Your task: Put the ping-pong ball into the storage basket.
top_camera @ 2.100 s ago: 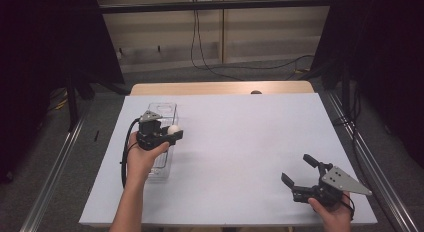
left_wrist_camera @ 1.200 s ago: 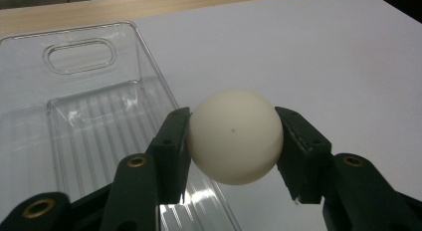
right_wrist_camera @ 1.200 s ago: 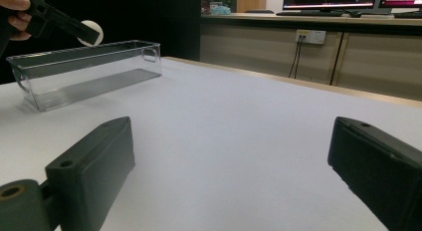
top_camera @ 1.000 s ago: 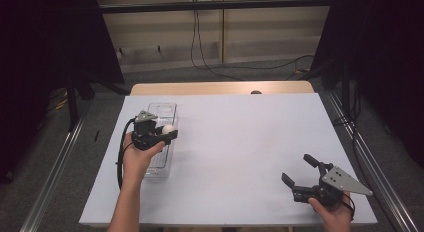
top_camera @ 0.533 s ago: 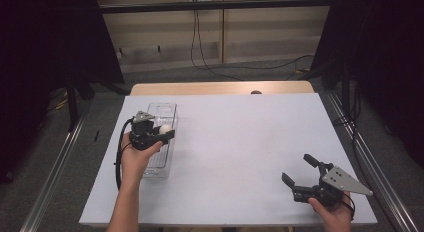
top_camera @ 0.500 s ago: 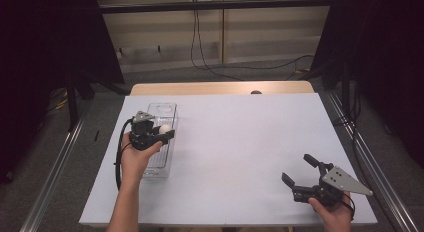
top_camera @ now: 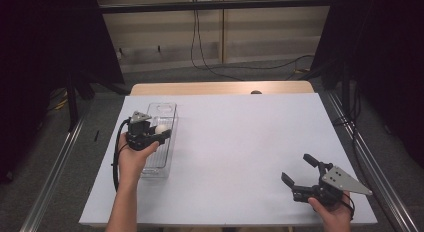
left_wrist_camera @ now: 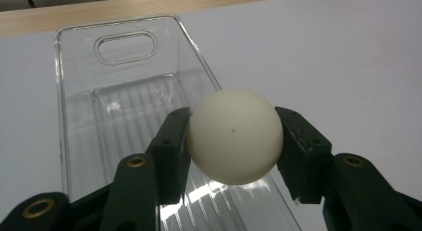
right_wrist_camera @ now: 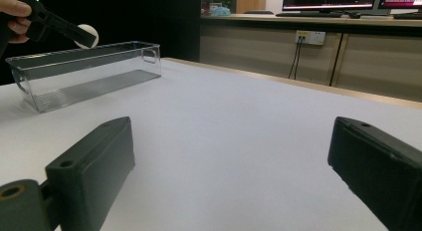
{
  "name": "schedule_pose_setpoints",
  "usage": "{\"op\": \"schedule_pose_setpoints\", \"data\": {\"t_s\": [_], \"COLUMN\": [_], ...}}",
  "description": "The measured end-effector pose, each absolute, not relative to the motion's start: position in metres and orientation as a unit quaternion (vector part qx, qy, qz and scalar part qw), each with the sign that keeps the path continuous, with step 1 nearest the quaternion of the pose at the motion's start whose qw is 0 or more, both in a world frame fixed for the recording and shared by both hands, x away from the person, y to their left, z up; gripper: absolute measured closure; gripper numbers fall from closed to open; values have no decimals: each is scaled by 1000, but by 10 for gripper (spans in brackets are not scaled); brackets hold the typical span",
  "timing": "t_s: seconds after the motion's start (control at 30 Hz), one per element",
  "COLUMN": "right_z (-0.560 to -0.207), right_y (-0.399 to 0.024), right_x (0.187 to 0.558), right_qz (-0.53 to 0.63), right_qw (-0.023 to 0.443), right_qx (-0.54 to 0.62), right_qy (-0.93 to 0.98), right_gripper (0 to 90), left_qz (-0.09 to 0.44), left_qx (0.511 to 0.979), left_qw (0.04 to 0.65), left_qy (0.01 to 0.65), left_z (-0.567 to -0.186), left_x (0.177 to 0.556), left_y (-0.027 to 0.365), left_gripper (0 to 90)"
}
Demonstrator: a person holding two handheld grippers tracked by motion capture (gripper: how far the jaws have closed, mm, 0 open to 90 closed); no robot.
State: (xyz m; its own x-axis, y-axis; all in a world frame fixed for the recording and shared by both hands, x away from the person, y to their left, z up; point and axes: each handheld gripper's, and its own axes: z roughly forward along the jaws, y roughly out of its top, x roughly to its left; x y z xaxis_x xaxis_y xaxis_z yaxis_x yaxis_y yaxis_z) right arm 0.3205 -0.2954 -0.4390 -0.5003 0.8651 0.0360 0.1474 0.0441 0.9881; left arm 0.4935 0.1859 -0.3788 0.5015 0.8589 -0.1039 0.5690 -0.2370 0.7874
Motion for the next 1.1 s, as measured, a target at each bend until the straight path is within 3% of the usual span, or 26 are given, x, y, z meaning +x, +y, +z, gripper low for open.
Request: {"op": "schedule_pose_setpoints", "data": {"t_s": [0.57,0.67,0.83,1.1], "right_z": [-439,-439,-439,-439], "right_y": [-296,-296,-296,-296], "right_x": [321,321,321,320], "right_qz": [571,571,572,573], "right_qw": [312,313,314,315], "right_qx": [386,386,387,385], "right_qy": [654,654,652,651], "right_gripper": [37,37,38,38], "left_qz": [194,209,215,220], "left_qx": [766,751,740,711], "left_qw": [390,394,415,466], "left_qy": [473,487,483,479], "left_z": [-382,-383,-380,-377], "left_x": [496,495,490,466], "left_y": [192,193,195,206], "left_gripper": [505,369,223,97]}}
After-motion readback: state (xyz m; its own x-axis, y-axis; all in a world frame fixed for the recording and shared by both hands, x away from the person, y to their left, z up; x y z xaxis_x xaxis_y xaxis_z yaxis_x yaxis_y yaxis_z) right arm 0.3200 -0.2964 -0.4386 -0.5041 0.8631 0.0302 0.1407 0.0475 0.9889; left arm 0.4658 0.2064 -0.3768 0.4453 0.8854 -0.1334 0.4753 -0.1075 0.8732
